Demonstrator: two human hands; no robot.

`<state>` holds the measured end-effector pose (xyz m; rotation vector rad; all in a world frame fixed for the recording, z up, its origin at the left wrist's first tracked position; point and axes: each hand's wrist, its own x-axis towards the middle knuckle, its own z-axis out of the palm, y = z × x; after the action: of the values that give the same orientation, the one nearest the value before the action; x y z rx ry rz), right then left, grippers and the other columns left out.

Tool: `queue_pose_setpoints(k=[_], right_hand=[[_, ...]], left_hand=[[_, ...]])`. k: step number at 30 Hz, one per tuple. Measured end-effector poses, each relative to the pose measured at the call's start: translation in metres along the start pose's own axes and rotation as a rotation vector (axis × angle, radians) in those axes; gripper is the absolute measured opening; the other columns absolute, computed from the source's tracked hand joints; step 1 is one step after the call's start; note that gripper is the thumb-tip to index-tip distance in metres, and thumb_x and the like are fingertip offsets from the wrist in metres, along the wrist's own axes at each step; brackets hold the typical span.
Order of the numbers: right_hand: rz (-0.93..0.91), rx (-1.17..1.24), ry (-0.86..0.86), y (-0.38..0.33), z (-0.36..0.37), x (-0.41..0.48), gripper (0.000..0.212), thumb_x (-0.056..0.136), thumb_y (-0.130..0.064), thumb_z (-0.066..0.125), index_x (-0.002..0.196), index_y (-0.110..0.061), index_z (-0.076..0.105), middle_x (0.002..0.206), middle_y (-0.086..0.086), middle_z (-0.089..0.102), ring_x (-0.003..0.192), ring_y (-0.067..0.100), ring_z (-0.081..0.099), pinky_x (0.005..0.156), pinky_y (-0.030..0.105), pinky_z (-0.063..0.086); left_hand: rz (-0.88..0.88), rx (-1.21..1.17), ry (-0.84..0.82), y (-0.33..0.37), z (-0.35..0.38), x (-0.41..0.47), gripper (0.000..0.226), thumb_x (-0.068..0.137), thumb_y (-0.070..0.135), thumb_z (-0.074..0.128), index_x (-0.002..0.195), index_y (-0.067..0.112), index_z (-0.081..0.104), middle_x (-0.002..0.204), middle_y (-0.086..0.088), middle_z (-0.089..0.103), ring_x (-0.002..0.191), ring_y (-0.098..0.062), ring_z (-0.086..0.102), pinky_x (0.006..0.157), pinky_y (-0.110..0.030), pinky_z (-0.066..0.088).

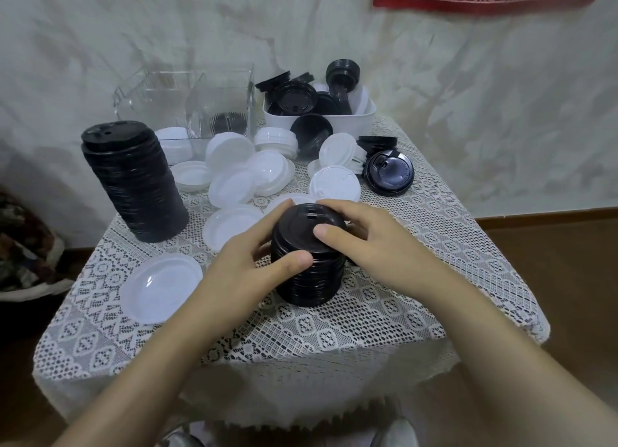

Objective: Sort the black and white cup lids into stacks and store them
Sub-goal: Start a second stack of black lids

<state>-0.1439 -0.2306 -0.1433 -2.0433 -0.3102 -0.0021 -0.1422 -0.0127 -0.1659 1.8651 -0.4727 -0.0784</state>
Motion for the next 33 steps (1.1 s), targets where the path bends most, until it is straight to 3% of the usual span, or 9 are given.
queue_pose_setpoints(k=[6,10,13,18,20,22,26,30,33], right_hand=[[-0.007,-0.008,0.010,0.002,0.006,0.000,0.048,0.088,-0.056,0.062,0.131,-0.035,0.065,0.122,-0.017,0.072,0.117,0.005,0.066,0.107,0.044,0.049],[0.016,-0.020,0.015,0.001,0.011,0.001,0.053,0.085,-0.061,0.057,0.131,-0.036,0.065,0.122,-0.018,0.071,0.117,0.003,0.064,0.106,0.042,0.050],[0.027,-0.041,0.013,0.000,0.015,0.000,0.052,0.085,-0.062,0.055,0.129,-0.037,0.064,0.121,-0.019,0.070,0.116,0.004,0.064,0.105,0.043,0.050],[0.038,-0.005,0.004,0.001,0.017,-0.002,0.038,0.091,-0.053,0.059,0.126,-0.039,0.065,0.118,-0.019,0.072,0.114,0.003,0.065,0.104,0.043,0.051],[0.045,0.032,0.006,0.002,0.018,-0.003,0.032,0.097,-0.047,0.061,0.128,-0.040,0.064,0.120,-0.020,0.071,0.116,0.001,0.064,0.106,0.040,0.050],[0.042,0.046,0.020,0.000,0.018,-0.004,0.032,0.100,-0.047,0.062,0.130,-0.041,0.062,0.123,-0.023,0.069,0.118,-0.003,0.062,0.107,0.034,0.047],[0.050,0.110,0.000,-0.007,0.012,-0.006,0.062,0.083,-0.062,0.059,0.140,-0.039,0.058,0.132,-0.024,0.065,0.123,-0.010,0.057,0.110,0.025,0.044],[0.062,0.126,-0.044,-0.007,0.000,-0.010,0.074,0.077,-0.060,0.066,0.147,-0.038,0.052,0.141,-0.020,0.060,0.129,-0.005,0.056,0.115,0.032,0.043],[0.060,0.140,-0.115,-0.005,-0.009,-0.014,0.081,0.073,-0.053,0.074,0.149,-0.042,0.047,0.139,-0.027,0.056,0.122,-0.018,0.054,0.100,0.009,0.045]], left_hand=[[0.034,-0.024,-0.024,-0.006,0.002,-0.003,0.069,0.081,0.057,0.070,0.145,0.051,0.046,0.136,0.028,0.063,0.129,0.003,0.058,0.107,-0.030,0.048],[0.051,-0.012,-0.030,-0.006,0.002,-0.005,0.050,0.085,0.056,0.066,0.130,0.068,0.050,0.134,0.028,0.063,0.127,0.003,0.059,0.101,-0.016,0.048],[0.051,0.017,-0.053,-0.008,0.001,-0.007,0.051,0.086,0.057,0.065,0.132,0.069,0.047,0.135,0.026,0.063,0.126,0.002,0.060,0.104,-0.026,0.049],[0.043,0.131,-0.039,-0.006,-0.001,-0.010,0.053,0.083,0.069,0.059,0.128,0.081,0.034,0.129,0.041,0.058,0.122,0.008,0.059,0.106,-0.037,0.051],[0.043,0.131,-0.018,-0.009,0.003,-0.012,0.064,0.083,0.073,0.058,0.139,0.074,0.029,0.135,0.043,0.053,0.129,0.012,0.052,0.113,-0.035,0.045],[0.013,0.017,0.012,-0.012,0.007,-0.013,0.080,0.083,0.071,0.064,0.154,0.056,0.029,0.144,0.035,0.053,0.134,0.010,0.049,0.115,-0.031,0.043],[-0.037,-0.156,0.019,-0.007,0.005,-0.010,0.080,0.089,0.048,0.076,0.158,0.037,0.035,0.148,0.021,0.056,0.132,0.008,0.052,0.111,-0.017,0.043],[-0.029,-0.168,0.002,-0.009,0.003,-0.011,0.082,0.082,0.057,0.069,0.156,0.035,0.040,0.145,0.027,0.057,0.137,0.006,0.049,0.113,-0.021,0.042],[-0.023,-0.163,0.000,-0.009,0.002,-0.012,0.082,0.081,0.057,0.069,0.154,0.035,0.042,0.144,0.027,0.057,0.137,0.006,0.049,0.114,-0.027,0.041]])
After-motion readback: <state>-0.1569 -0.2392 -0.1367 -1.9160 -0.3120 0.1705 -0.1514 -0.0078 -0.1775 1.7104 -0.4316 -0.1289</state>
